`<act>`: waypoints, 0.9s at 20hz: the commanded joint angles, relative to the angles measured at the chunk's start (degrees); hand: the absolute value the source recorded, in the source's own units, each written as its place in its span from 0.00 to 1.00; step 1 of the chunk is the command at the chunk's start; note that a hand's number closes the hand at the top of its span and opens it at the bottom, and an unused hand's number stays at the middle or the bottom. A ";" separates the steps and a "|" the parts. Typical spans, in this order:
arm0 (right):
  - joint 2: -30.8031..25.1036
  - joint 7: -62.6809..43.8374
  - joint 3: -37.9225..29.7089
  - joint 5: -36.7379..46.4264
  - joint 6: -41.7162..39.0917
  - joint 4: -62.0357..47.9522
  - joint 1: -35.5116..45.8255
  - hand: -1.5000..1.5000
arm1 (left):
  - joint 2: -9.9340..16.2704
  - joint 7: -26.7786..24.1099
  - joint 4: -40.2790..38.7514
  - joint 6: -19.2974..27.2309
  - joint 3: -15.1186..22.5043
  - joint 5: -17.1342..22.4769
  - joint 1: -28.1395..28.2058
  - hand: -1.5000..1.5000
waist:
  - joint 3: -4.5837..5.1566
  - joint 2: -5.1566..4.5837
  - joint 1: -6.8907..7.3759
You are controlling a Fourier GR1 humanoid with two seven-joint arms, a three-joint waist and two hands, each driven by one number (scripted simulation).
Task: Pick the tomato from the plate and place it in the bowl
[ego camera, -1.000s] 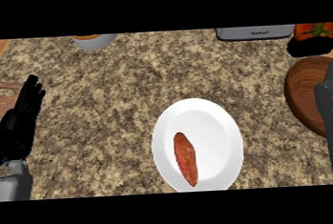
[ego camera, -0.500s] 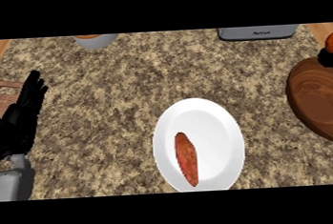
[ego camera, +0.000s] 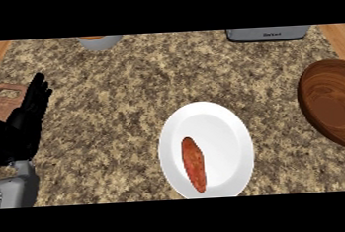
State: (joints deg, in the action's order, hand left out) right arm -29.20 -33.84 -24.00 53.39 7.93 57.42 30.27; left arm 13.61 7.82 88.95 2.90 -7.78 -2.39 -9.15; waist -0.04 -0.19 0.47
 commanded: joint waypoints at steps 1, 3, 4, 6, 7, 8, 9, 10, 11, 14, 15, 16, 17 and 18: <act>-1.43 4.92 -2.78 -4.57 -0.75 -8.51 1.45 0.00 | -0.24 0.77 0.97 -0.20 0.27 -0.28 0.31 0.50 | -0.01 0.03 0.12; -3.15 10.12 -2.75 -6.84 -3.49 -9.92 1.86 0.00 | 0.98 -1.88 -3.92 -1.01 -1.90 0.58 -2.44 0.50 | 0.02 -0.01 -0.22; -3.78 13.89 -4.54 -8.89 -1.99 -11.34 1.51 0.00 | 0.33 0.12 -1.44 -0.72 -1.01 0.31 -0.49 0.50 | -0.01 0.02 -0.04; 0.85 17.31 -6.76 -11.73 4.25 -10.21 -0.35 0.00 | -0.74 -1.63 -1.34 -0.75 -0.41 0.41 0.51 0.50 | -0.05 -0.04 -0.11; -1.60 16.11 -8.41 -14.40 0.63 -5.61 1.20 0.00 | 0.45 0.36 1.63 -0.76 -0.94 0.33 1.71 0.50 | -0.02 0.32 -0.38; -0.50 20.24 -11.69 -17.94 2.98 -6.17 -0.70 0.00 | 0.32 -0.46 0.92 -1.19 -1.33 1.07 1.89 0.50 | -0.08 0.29 -0.70; 1.35 20.92 -13.90 -20.48 5.70 -2.79 -0.37 0.00 | 1.65 -1.01 -0.18 -1.92 -2.85 1.79 2.37 0.50 | -0.08 0.59 -1.41; 1.47 22.00 -15.81 -22.29 7.56 -3.11 1.22 0.00 | 0.41 -0.60 -0.33 -0.39 -1.88 0.57 1.62 0.50 | -0.13 0.35 -1.14; 1.66 24.03 -18.10 -24.47 9.81 -2.50 2.02 0.00 | -0.81 0.52 0.78 0.83 0.04 -1.02 0.98 0.50 | -0.24 0.36 -1.33; 0.34 27.18 -24.01 -33.06 6.42 2.03 1.02 0.00 | 0.11 1.07 2.28 -0.17 -0.66 -0.26 2.81 0.50 | -0.14 0.83 -1.94; 1.64 28.33 -25.36 -35.01 6.78 2.97 -0.19 0.00 | 0.53 1.02 2.36 -0.39 -1.24 0.13 2.46 0.50 | -0.09 0.69 -1.77; 3.33 27.95 -25.97 -36.76 5.32 6.99 -3.18 0.00 | 0.35 1.62 -0.03 0.57 -1.90 0.09 -0.32 0.50 | 0.01 0.78 -3.02; 1.51 28.10 -27.73 -39.12 1.50 8.08 -6.79 0.00 | 0.12 2.13 2.16 1.51 -0.98 -1.39 0.52 0.50 | 0.00 0.75 -2.57; 3.57 29.74 -28.61 -41.02 0.55 10.26 -10.20 0.00 | 1.06 -0.34 1.04 -0.63 -2.82 0.86 2.37 0.50 | 0.04 0.65 -2.14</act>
State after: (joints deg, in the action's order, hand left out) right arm -27.23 -7.53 -47.55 20.07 12.03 61.82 26.83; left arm 14.13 8.52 90.09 2.87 -9.46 -2.27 -7.67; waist -0.05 0.48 -1.54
